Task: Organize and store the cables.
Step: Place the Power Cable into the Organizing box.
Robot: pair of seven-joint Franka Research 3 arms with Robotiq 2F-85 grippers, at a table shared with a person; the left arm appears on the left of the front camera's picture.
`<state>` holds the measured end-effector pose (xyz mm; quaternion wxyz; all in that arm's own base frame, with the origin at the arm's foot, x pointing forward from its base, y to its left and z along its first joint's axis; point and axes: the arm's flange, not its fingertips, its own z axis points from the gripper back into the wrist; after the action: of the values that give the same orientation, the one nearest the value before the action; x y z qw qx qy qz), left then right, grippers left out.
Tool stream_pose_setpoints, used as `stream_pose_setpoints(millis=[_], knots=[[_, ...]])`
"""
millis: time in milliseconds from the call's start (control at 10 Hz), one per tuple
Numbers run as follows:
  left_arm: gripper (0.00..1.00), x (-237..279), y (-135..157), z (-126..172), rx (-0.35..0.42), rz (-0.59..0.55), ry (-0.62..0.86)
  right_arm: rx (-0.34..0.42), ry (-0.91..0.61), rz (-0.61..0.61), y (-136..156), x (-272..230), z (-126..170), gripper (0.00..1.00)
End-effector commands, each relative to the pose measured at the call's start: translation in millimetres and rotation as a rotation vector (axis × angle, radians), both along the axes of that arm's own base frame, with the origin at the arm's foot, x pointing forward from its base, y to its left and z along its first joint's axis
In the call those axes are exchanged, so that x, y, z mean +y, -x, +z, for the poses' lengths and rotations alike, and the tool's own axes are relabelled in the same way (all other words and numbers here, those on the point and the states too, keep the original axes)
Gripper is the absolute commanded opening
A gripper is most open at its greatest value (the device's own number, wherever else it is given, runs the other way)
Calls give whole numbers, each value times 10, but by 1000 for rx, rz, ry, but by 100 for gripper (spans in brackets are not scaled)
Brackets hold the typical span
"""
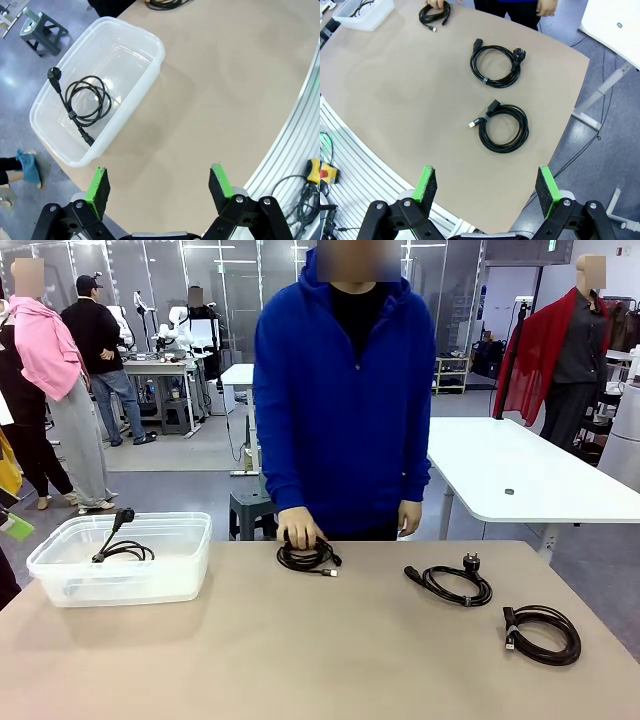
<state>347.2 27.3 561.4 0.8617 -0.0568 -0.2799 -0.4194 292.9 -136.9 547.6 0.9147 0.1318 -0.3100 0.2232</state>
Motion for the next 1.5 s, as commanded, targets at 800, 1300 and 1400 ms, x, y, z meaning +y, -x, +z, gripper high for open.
stream_pose_setpoints(millis=[800,1300,1400], knots=[[100,-18,8,13,-3,1,-11,1,-1,-1,0,1,0,100],[100,-18,8,13,-3,1,-11,1,-1,-1,0,1,0,100],[100,-18,8,13,-3,1,-11,1,-1,-1,0,1,0,100]])
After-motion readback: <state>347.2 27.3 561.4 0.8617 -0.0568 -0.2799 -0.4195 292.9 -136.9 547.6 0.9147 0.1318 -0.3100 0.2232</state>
